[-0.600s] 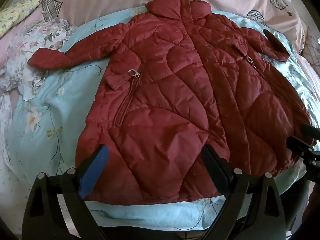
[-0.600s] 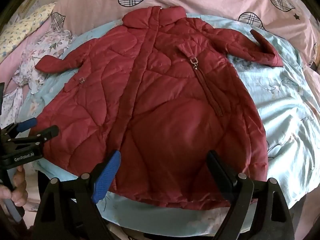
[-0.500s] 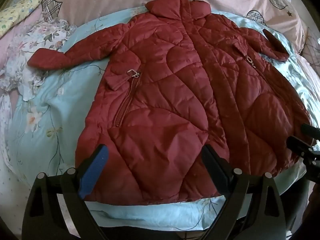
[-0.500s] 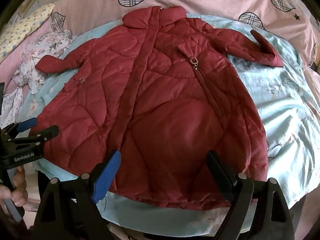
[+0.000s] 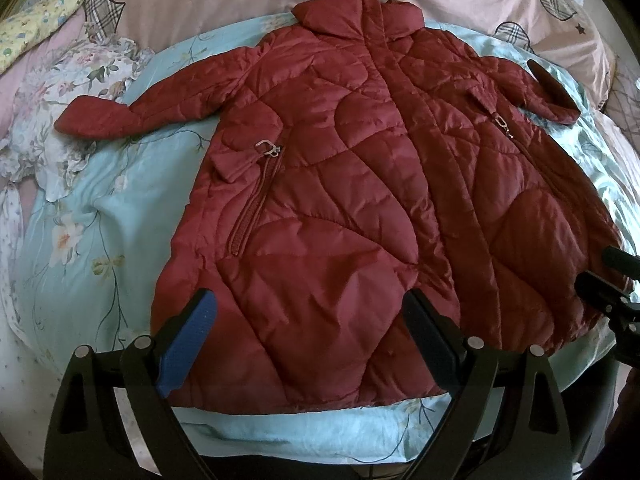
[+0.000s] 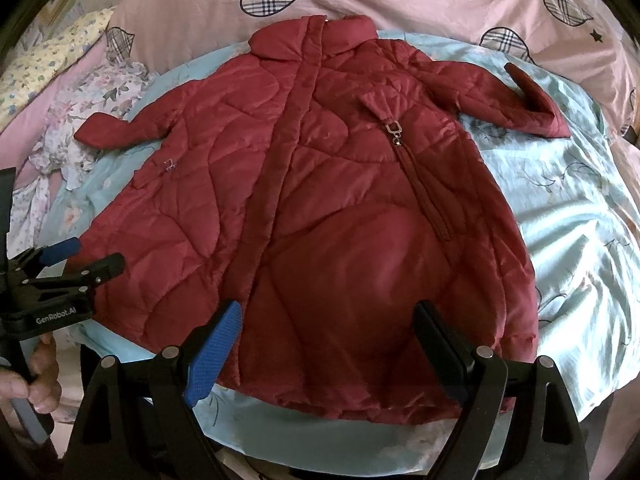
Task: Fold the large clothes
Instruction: 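Move both grippers toward the hem of the red puffer coat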
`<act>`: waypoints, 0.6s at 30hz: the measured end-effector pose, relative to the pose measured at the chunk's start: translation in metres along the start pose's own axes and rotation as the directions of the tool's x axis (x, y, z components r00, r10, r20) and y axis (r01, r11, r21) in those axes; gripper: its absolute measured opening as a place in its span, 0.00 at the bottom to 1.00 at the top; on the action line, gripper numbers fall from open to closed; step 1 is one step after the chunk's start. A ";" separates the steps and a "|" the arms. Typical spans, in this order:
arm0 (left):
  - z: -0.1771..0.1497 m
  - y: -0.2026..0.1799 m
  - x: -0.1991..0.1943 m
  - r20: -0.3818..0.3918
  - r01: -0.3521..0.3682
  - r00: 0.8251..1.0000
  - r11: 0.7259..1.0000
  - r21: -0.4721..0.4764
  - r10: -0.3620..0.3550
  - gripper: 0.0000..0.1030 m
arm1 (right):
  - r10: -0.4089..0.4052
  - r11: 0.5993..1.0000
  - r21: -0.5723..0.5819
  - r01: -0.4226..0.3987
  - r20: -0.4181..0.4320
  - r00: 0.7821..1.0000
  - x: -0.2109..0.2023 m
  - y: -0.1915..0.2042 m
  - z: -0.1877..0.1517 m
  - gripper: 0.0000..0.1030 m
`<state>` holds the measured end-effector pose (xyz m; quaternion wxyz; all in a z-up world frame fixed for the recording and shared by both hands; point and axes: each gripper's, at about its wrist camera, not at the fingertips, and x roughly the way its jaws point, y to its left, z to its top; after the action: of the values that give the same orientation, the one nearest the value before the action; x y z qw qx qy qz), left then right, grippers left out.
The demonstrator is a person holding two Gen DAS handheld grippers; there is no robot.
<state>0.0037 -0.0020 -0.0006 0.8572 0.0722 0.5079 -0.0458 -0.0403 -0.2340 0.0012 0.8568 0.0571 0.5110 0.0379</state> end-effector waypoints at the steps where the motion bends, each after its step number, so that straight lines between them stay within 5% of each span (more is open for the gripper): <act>1: -0.001 0.000 0.001 -0.001 0.001 1.000 1.000 -0.001 -0.001 0.92 | 0.003 1.000 0.001 -0.003 0.000 1.000 0.000 0.000 0.000 0.86; 14: 0.001 0.003 0.000 0.025 0.028 0.999 0.999 -0.019 -0.027 0.92 | 0.010 1.000 -0.006 -0.009 0.092 0.996 -0.003 0.004 0.002 0.86; 18: 0.001 0.002 0.000 0.016 0.021 1.000 1.000 -0.012 -0.021 0.92 | 0.018 1.000 0.007 -0.018 0.049 0.999 -0.003 0.001 0.005 0.86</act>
<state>0.0054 -0.0003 -0.0001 0.8610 0.0612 0.5021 -0.0525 -0.0374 -0.2336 0.0058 0.8684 0.0660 0.4896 0.0422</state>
